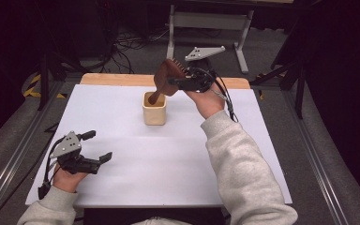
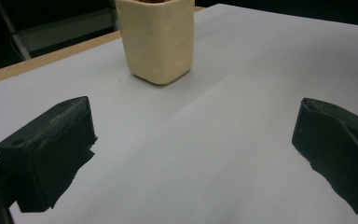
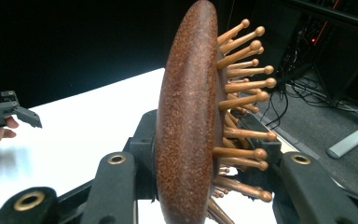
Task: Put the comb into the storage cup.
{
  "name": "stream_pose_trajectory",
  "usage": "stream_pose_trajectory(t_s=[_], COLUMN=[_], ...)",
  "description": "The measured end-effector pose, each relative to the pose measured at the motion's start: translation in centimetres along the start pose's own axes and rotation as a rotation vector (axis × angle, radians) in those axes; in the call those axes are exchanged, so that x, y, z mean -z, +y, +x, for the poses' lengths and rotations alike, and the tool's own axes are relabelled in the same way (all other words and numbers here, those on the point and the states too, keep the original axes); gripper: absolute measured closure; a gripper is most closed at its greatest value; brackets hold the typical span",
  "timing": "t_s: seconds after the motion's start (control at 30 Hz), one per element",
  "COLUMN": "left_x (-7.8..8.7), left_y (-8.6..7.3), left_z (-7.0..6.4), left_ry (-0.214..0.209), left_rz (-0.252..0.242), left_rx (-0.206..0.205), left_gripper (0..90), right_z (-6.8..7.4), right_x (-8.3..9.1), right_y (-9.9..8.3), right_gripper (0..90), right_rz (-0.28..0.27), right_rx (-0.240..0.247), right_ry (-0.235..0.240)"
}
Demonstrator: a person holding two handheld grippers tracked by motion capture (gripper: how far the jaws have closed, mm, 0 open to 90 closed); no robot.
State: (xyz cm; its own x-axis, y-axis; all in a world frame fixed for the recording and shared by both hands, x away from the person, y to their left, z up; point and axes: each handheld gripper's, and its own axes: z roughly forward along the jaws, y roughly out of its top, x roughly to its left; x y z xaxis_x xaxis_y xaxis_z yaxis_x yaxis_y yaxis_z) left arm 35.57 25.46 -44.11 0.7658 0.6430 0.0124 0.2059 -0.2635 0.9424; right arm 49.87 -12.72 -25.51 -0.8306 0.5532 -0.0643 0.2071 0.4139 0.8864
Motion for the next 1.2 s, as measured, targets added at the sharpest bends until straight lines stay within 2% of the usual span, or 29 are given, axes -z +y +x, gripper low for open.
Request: stream_pose_trajectory(t_s=[0.1, 0.63, 1.2], left_x=[0.0, 0.0, -0.1], left_y=[0.0, 0.0, 0.0], left_z=[-0.1, 0.0, -0.1], left_ry=[0.000, -0.001, -0.013], left_rz=[0.011, 0.002, 0.015], left_rx=[-0.003, -0.002, -0.003], left_gripper=[0.3, 0.2, 0.4], right_z=[-0.1, -0.8, -0.9], right_x=[-0.6, -3.5, -4.8], right_y=[-0.1, -1.2, -2.2], right_gripper=[56.3, 55.4, 54.2], right_rz=[0.016, 0.086, 0.130], right_rx=[-0.003, -0.032, -0.042], right_ry=[0.004, 0.016, 0.029])
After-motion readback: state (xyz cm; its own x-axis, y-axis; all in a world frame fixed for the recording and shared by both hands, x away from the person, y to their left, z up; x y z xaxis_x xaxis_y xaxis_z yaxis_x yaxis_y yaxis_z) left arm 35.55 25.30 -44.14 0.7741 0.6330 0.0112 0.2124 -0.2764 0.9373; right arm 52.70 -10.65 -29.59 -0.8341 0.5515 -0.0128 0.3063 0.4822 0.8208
